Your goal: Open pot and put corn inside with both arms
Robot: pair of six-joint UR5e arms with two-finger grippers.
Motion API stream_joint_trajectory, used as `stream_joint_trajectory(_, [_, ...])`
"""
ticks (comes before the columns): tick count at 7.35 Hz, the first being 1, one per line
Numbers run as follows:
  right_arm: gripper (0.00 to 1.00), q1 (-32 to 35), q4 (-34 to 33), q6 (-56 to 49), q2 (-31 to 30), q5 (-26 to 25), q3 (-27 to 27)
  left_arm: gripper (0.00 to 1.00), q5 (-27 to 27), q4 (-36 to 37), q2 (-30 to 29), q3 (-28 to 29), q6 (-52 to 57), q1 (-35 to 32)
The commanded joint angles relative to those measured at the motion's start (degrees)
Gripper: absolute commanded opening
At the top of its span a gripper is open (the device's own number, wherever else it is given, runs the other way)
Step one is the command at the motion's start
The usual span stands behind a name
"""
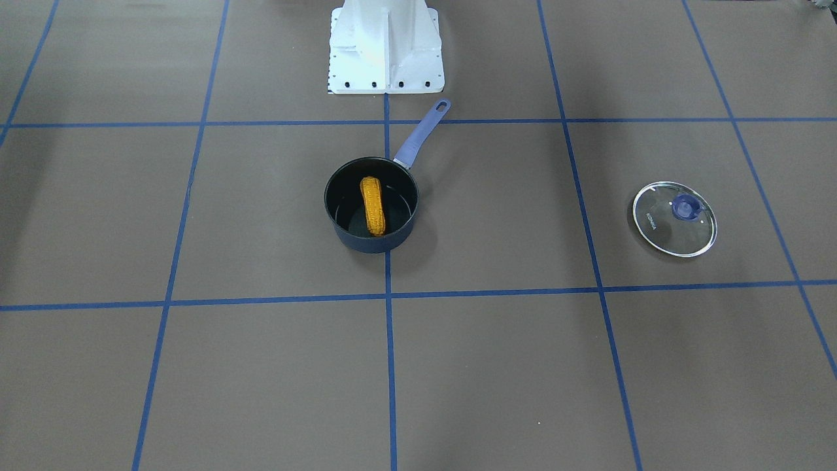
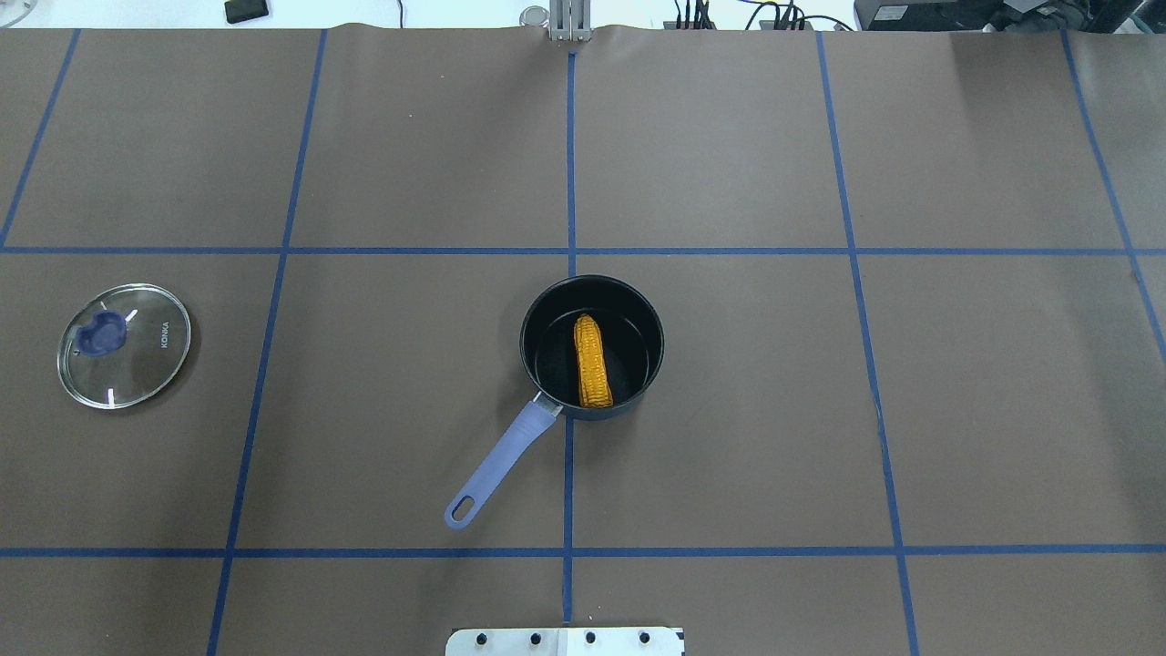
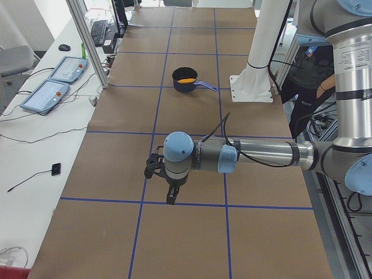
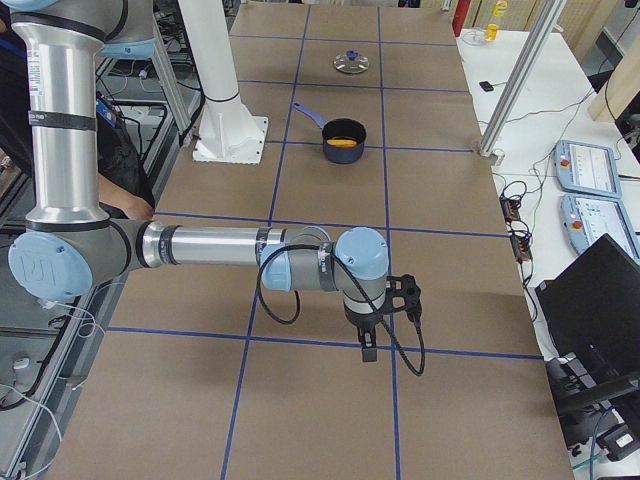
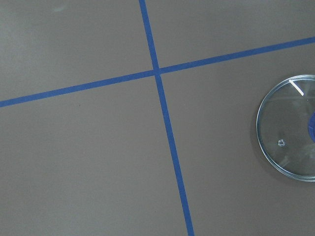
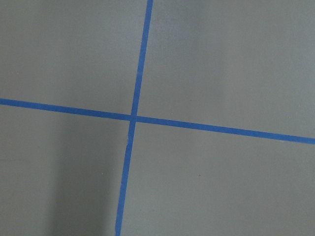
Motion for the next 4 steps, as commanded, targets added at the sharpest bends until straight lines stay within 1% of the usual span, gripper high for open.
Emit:
stream_joint_trajectory(1, [1.0, 0.0, 0.1, -0.6, -0.4, -0.1, -0.1, 0.99, 0.1, 0.2, 0.1, 0.1, 0.0, -0.1])
stream_joint_trajectory(3, [1.0, 0.0, 0.1, -0.2, -0.6, -3.2, -0.2, 0.99, 0.0, -0.3, 1.6, -0.1, 0.0, -0.1])
stream_joint_trajectory(4, [1.0, -0.1, 0.1, 0.3, -0.5, -3.2, -0.1, 0.99, 0.0, -0.3, 1.9, -0.2, 0.0, -0.1])
